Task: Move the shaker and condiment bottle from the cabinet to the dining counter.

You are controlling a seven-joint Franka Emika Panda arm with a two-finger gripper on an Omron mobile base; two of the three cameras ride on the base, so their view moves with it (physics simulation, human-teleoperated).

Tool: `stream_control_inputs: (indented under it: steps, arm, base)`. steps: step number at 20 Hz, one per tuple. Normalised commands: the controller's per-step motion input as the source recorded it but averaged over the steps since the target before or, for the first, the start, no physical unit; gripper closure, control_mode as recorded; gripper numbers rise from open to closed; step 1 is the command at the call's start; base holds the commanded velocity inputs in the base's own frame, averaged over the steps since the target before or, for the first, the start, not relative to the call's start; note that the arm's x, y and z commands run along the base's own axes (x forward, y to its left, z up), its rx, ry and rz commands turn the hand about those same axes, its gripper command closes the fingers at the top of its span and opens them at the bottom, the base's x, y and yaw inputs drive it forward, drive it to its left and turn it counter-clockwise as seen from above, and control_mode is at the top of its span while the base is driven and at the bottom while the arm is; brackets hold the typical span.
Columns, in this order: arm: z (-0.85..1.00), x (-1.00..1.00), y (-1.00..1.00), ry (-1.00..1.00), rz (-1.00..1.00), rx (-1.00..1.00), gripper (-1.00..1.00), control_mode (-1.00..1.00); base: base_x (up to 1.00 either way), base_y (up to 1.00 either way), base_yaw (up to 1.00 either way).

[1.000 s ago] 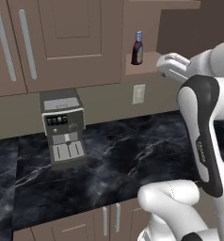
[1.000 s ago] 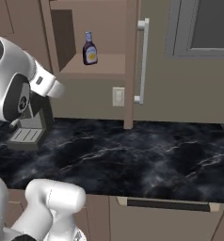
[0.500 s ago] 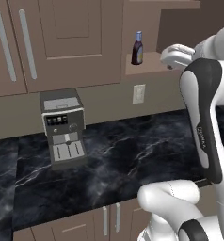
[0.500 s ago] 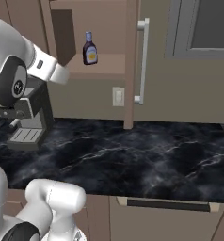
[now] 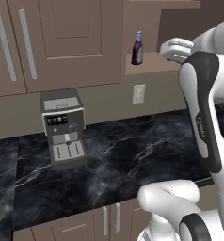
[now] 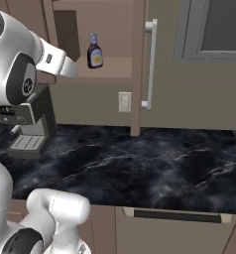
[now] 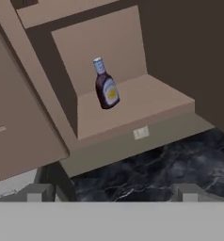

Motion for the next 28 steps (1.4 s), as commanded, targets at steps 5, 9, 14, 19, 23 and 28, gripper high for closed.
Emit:
stream_control_inputs:
  steps: [5, 9, 14, 19, 23, 28]
  arm:
    - [0.07, 0.37, 0.00, 0.00, 0.09, -0.04, -1.00, -1.00]
    - [0.03, 0.47, 0.00, 0.00, 0.05, -0.14, -1.00, -1.00]
    - [0.00, 0.49, -0.01, 0.00, 0.02, -0.14, -1.00, -1.00]
    - [0.00, 0.54, 0.00, 0.01, 0.00, -0.04, -1.00, -1.00]
    - [0.00, 0.51, -0.01, 0.01, 0.00, 0.00, -1.00, -1.00]
    - [0.00, 0.44, -0.11, 0.02, 0.00, 0.00, -1.00, -1.00]
  base:
    - [0.00, 0.00, 0.00]
    - [0.00, 0.00, 0.00]
    - [0.00, 0.00, 0.00]
    - [0.00, 0.00, 0.00]
    - [0.00, 0.00, 0.00]
    - [0.00, 0.00, 0.00]
